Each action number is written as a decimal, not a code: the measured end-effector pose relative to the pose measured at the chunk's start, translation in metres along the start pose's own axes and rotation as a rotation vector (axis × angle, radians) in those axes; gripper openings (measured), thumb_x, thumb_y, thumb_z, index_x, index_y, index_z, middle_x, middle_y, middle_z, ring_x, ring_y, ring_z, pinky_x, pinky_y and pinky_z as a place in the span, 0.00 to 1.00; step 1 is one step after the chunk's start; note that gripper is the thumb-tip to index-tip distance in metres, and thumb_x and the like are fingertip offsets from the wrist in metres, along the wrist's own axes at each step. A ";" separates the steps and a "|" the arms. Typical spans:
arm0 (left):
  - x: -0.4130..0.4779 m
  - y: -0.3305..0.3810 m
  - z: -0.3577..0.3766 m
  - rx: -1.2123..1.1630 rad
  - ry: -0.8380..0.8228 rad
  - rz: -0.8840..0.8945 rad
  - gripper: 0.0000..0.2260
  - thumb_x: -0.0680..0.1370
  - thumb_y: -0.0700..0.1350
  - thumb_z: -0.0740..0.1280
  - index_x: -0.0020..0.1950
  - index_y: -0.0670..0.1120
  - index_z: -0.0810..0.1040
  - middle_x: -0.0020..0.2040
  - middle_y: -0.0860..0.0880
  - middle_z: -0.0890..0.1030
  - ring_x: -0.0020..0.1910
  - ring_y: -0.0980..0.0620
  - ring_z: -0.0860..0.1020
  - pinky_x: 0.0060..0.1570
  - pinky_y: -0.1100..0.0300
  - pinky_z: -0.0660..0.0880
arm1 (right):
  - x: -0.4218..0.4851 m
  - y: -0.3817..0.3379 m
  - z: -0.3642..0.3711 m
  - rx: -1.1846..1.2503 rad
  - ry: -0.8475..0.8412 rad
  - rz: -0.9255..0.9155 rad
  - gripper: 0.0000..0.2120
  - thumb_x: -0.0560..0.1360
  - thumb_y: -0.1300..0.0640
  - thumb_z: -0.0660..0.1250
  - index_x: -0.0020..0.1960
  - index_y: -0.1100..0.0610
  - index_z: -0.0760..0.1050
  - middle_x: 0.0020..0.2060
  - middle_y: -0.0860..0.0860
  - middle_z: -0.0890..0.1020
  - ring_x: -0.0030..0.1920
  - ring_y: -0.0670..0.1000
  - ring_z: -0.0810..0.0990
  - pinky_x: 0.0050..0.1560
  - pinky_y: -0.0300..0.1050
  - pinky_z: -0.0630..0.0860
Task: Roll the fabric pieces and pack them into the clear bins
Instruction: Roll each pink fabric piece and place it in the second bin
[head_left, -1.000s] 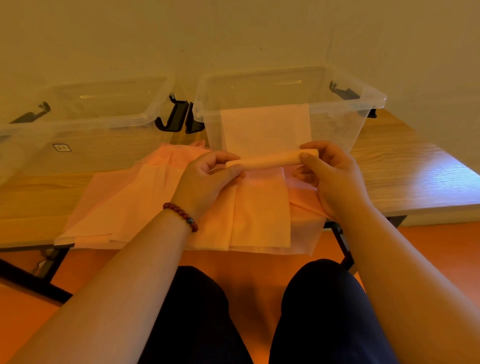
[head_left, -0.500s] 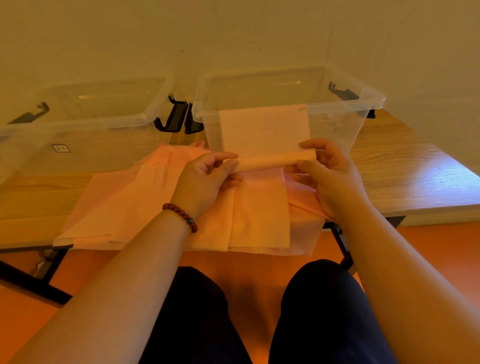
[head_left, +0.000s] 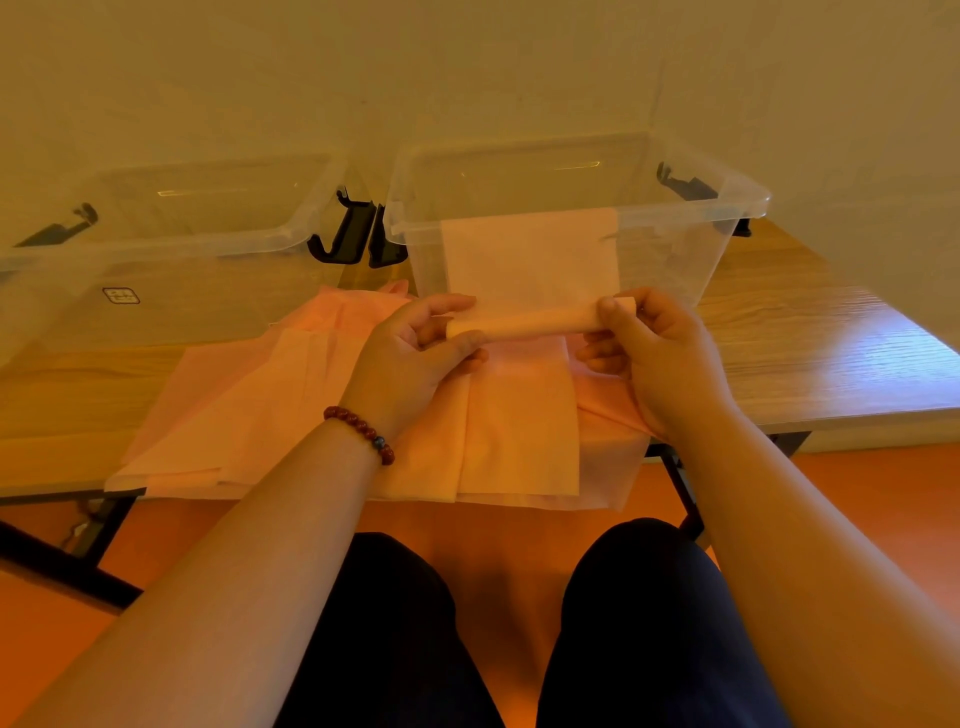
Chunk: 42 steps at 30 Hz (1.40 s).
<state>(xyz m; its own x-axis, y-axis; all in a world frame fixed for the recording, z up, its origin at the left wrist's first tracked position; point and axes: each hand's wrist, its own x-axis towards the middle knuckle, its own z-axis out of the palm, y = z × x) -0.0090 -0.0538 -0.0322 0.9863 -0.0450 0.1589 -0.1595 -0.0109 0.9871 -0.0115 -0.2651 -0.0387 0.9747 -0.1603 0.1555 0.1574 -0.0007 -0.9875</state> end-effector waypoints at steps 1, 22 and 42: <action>0.000 0.000 0.000 0.012 0.008 -0.003 0.10 0.75 0.37 0.68 0.51 0.51 0.78 0.47 0.50 0.82 0.39 0.58 0.83 0.38 0.67 0.78 | 0.000 -0.001 0.000 0.029 -0.013 0.009 0.03 0.79 0.55 0.65 0.46 0.52 0.76 0.33 0.48 0.83 0.36 0.47 0.82 0.39 0.42 0.79; 0.001 -0.005 0.000 0.261 0.025 0.076 0.15 0.79 0.42 0.65 0.65 0.49 0.75 0.36 0.57 0.81 0.34 0.66 0.78 0.40 0.74 0.73 | 0.003 0.002 -0.003 0.091 -0.145 0.008 0.11 0.78 0.62 0.66 0.55 0.48 0.75 0.36 0.48 0.84 0.42 0.50 0.83 0.46 0.51 0.79; 0.003 -0.008 0.000 0.261 0.006 0.056 0.14 0.80 0.43 0.62 0.66 0.47 0.75 0.34 0.56 0.82 0.34 0.62 0.80 0.40 0.69 0.77 | 0.002 0.001 -0.003 0.123 -0.112 0.010 0.09 0.76 0.62 0.68 0.51 0.48 0.77 0.39 0.48 0.84 0.43 0.50 0.83 0.45 0.46 0.78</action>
<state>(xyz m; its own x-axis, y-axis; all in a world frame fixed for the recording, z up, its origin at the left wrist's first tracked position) -0.0047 -0.0542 -0.0398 0.9758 -0.0466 0.2136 -0.2182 -0.2663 0.9389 -0.0100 -0.2681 -0.0391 0.9868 -0.0492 0.1543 0.1593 0.1226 -0.9796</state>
